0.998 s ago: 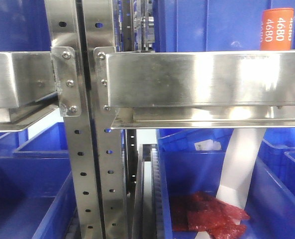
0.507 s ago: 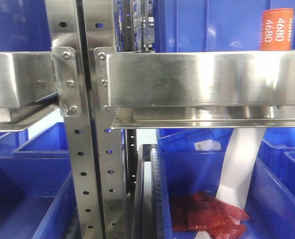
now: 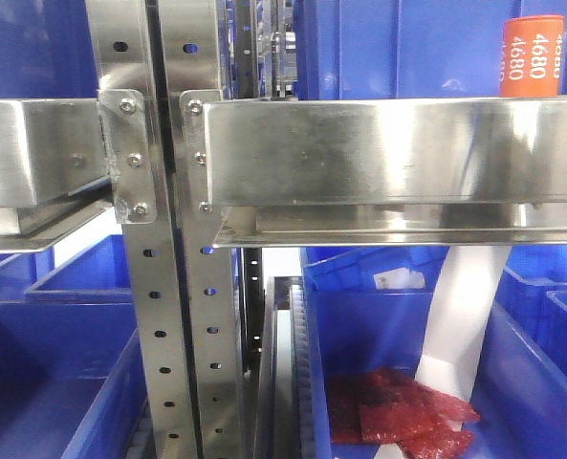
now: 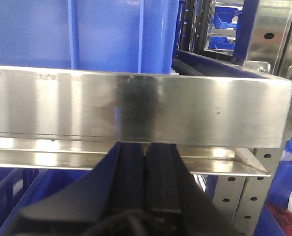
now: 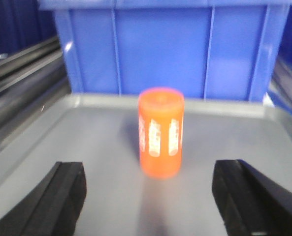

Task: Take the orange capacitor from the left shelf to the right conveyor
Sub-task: 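Close the right gripper around the orange capacitor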

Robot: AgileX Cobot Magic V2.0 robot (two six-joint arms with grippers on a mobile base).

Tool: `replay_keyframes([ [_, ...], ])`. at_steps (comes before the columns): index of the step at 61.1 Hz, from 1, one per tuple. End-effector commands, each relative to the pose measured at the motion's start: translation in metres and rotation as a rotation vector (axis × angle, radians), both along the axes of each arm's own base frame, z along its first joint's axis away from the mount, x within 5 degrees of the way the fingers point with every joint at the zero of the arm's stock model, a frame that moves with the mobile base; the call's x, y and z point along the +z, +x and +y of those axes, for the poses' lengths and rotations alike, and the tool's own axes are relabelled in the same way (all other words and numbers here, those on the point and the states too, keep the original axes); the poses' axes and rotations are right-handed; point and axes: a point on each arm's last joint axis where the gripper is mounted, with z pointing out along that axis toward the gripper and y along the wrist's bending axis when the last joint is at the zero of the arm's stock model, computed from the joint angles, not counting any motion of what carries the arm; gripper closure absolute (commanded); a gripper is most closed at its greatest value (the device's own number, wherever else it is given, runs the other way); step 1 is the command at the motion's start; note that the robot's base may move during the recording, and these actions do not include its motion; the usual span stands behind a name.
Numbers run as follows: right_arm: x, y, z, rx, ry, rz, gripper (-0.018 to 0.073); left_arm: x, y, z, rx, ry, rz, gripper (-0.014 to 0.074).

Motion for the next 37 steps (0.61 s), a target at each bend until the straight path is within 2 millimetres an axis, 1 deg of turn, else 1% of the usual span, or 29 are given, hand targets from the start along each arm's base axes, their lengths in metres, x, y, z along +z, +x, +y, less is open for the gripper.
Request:
replay_keyframes([
  [1,0.019,0.017,0.002,-0.001,0.010,-0.167,-0.0064,0.010,-0.002,0.001,0.007,-0.010,-0.105,0.0723],
  [12,0.012,0.053,0.007,-0.002,0.007,-0.145,-0.0064,0.010,-0.002,0.001,0.007,-0.010,-0.105,0.0723],
  [22,0.008,0.084,0.010,-0.009,0.008,-0.162,-0.0064,0.010,-0.002,0.001,0.007,-0.010,-0.105,0.0723],
  [28,0.003,0.099,0.012,-0.010,0.007,-0.162,-0.0064,0.010,-0.002,0.001,0.007,-0.010,-0.105,0.0723],
  [37,-0.010,0.117,0.004,-0.043,0.017,-0.153,-0.0064,0.010,-0.002,0.001,0.007,-0.010,-0.105,0.0723],
])
